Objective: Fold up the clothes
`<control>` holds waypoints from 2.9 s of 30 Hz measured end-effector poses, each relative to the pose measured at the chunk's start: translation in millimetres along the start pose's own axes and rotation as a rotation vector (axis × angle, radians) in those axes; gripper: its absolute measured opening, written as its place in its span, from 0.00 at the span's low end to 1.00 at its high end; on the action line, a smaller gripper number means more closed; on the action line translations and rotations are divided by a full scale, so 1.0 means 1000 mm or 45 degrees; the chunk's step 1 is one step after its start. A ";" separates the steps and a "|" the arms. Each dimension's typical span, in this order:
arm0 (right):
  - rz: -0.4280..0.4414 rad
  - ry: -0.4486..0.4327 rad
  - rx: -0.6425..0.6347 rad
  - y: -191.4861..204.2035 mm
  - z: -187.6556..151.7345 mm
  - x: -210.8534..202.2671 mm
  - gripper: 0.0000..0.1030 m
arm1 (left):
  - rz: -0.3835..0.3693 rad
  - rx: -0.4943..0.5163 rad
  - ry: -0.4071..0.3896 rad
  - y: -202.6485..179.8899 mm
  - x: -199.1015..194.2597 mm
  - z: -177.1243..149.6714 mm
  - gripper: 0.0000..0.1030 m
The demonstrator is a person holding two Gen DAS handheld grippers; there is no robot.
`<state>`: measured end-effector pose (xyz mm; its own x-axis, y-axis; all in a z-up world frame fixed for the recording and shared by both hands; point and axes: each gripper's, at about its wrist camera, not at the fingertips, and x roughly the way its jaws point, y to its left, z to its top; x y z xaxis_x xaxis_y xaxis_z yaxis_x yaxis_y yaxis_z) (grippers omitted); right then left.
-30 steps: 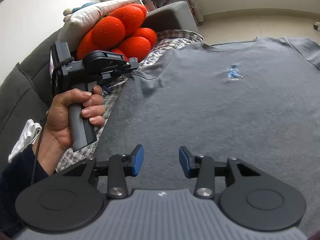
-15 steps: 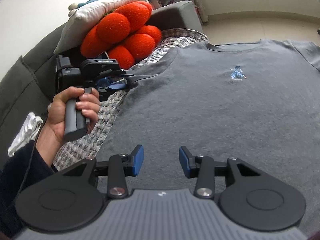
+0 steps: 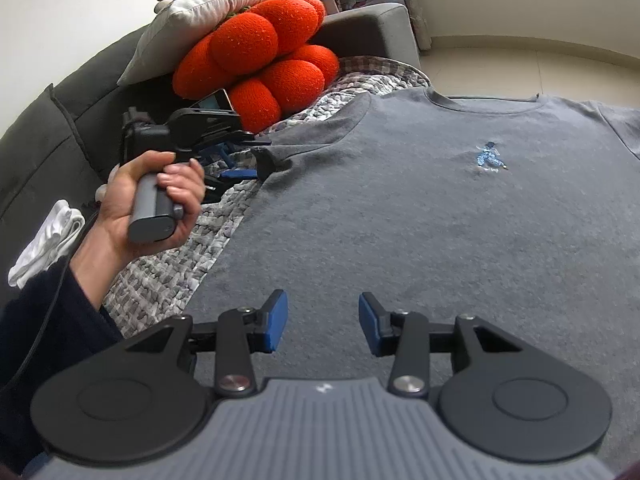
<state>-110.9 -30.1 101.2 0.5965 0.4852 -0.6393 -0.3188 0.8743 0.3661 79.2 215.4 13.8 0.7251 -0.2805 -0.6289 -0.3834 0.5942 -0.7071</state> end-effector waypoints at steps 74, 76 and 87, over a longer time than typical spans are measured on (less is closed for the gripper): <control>-0.155 -0.030 0.318 -0.086 0.134 0.145 0.07 | 0.218 1.130 0.094 0.031 -0.158 -0.174 0.13; -0.174 -0.085 0.253 -0.080 0.142 0.139 0.07 | 0.242 1.141 0.094 0.029 -0.161 -0.176 0.07; -0.234 -0.164 -0.105 -0.052 0.187 0.120 0.07 | 0.264 1.124 0.179 0.013 -0.172 -0.191 0.04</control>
<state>115.4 -19.7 131.9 0.7372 0.3168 -0.5968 -0.2525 0.9484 0.1917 -159.2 127.5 50.9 0.5921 -0.1585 -0.7901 0.1197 0.9869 -0.1083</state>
